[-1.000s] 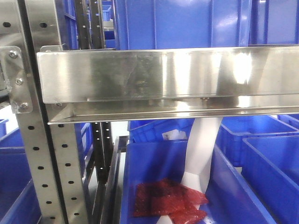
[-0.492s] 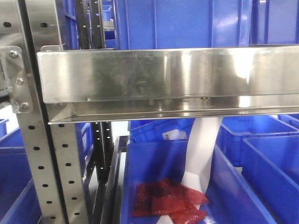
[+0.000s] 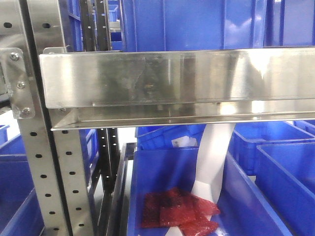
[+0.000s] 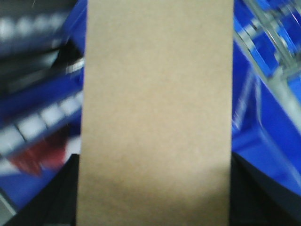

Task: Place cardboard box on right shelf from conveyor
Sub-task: 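Raise the held box with the right gripper above the upper shelf, then lower the box flat onto the upper shelf and open the right gripper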

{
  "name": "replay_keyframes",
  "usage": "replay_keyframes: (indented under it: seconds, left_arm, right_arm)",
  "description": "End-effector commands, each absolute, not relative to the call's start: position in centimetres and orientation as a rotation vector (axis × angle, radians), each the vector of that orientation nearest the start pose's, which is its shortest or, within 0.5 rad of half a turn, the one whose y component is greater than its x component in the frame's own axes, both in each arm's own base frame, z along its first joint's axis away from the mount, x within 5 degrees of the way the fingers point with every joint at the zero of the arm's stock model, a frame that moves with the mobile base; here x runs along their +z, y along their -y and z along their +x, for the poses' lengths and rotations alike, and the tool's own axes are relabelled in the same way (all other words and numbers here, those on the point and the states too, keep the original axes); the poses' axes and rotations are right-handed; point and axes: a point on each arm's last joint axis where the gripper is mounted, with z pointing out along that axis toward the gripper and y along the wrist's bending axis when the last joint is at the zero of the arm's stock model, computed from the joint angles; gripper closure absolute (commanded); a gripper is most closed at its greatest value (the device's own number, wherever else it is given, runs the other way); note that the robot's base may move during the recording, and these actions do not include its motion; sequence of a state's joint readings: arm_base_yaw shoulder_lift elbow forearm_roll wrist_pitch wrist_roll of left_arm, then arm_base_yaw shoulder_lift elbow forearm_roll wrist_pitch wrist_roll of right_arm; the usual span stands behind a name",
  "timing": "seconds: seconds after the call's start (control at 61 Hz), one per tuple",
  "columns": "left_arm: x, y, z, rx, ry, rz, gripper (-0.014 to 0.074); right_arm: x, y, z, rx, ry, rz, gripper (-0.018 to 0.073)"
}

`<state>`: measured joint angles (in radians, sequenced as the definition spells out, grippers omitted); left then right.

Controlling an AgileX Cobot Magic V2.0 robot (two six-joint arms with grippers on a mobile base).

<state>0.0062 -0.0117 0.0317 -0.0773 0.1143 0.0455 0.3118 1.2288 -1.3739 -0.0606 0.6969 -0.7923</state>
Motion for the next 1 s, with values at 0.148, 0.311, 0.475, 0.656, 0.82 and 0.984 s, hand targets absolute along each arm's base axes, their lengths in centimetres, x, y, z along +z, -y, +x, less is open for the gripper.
replay_keyframes:
  seconds: [0.148, 0.311, 0.475, 0.656, 0.82, 0.984]
  left_arm:
    - [19.8, 0.0, 5.6, -0.025, -1.527, -0.033, 0.0713]
    - [19.8, 0.0, 5.6, -0.025, -1.527, -0.033, 0.0713]
    - [19.8, 0.0, 5.6, -0.025, -1.527, -0.033, 0.0712]
    - [19.8, 0.0, 5.6, -0.025, -1.527, -0.033, 0.0712]
    - [19.8, 0.0, 5.6, -0.025, -1.527, -0.033, 0.0713]
    - [19.8, 0.0, 5.6, -0.025, -1.527, -0.033, 0.0712]
  right_arm:
    - [43.1, -9.6, 29.7, -0.584, -1.422, -1.369, 0.0305]
    - [41.2, -11.0, 32.3, -0.582, -1.355, -1.4, 0.0305]
    - [38.9, -12.5, 34.0, -0.54, -1.37, -1.434, 0.0305]
    - [36.8, -12.9, 35.4, -0.52, -1.408, -1.468, 0.0305]
    - [36.3, -13.0, 35.7, -0.515, -1.418, -1.477, 0.03]
    - [36.3, -13.1, 35.7, -0.491, -1.44, -1.449, 0.0161]
